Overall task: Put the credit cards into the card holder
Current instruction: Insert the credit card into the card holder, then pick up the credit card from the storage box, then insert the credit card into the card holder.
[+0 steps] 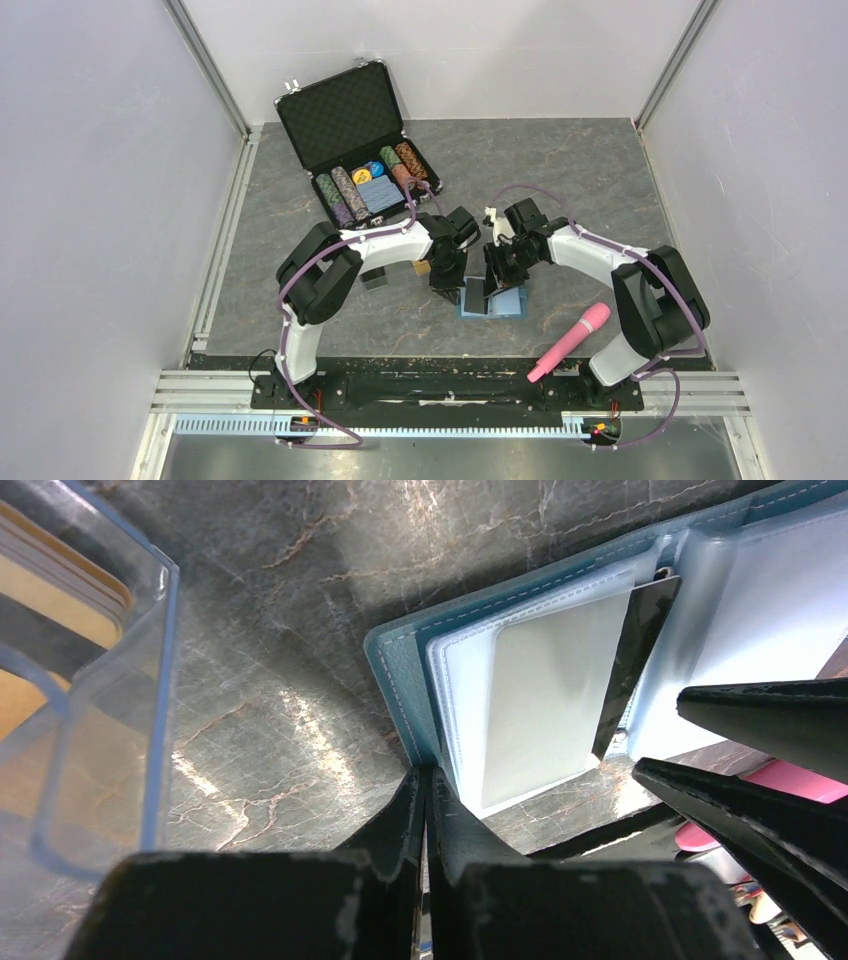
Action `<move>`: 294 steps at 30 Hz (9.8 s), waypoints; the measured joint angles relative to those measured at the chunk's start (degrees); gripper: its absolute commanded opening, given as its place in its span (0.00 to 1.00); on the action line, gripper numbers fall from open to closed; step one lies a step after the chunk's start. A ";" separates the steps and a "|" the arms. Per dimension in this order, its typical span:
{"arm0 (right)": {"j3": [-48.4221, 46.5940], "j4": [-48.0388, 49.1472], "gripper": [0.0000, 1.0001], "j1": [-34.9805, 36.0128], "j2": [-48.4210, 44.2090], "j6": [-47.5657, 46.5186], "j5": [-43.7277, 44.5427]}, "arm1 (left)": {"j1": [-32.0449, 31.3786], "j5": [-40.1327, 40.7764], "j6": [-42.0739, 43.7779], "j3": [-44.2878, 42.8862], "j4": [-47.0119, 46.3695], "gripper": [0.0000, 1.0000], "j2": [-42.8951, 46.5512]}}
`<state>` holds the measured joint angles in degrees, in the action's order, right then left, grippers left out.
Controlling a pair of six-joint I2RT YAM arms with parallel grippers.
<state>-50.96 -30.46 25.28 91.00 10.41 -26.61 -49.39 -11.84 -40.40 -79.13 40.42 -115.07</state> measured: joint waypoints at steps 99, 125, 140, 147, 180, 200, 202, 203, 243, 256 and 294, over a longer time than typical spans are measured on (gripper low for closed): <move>-53.42 0.63 0.36 19.21 42.45 8.46 -9.62 | 34.93 5.77 11.85 24.20 2.08 0.02 31.21; -44.39 2.95 0.48 21.79 35.21 0.66 8.52 | 30.38 4.55 4.33 27.80 -4.37 0.02 33.24; -43.80 5.25 0.11 20.92 36.81 1.11 0.50 | 30.32 4.28 4.00 28.30 -5.01 0.02 33.57; -44.39 4.66 0.00 19.58 37.46 2.32 -2.45 | 30.27 4.24 4.00 28.06 -4.81 0.02 33.20; -49.20 -3.43 0.05 21.33 38.86 1.97 1.01 | 29.49 5.27 4.02 26.80 -3.56 0.02 31.95; -50.93 -5.07 0.00 20.37 39.34 2.95 -1.62 | 29.03 5.81 4.04 25.68 -2.40 0.02 30.73; -51.04 -5.25 0.00 20.37 39.34 3.10 -1.64 | 29.00 5.84 4.04 25.66 -2.40 0.02 30.69; -51.04 -5.25 0.00 20.37 39.34 3.19 -1.73 | 29.00 5.84 4.04 25.66 -2.40 0.02 30.69; -47.34 2.47 0.00 19.76 36.04 9.53 -7.04 | 27.82 8.79 4.00 25.16 -1.53 0.02 30.88; -38.14 3.93 0.00 10.93 16.98 8.94 -8.66 | 27.78 15.74 4.61 26.08 6.16 0.71 39.30; -1.46 23.15 0.00 -5.03 -12.20 25.83 -27.82 | 17.68 -24.63 -20.02 38.91 -66.38 0.19 34.45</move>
<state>-52.42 -7.31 20.25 78.81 36.25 -54.43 -31.70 -36.47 -60.42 -40.23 -25.96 -80.62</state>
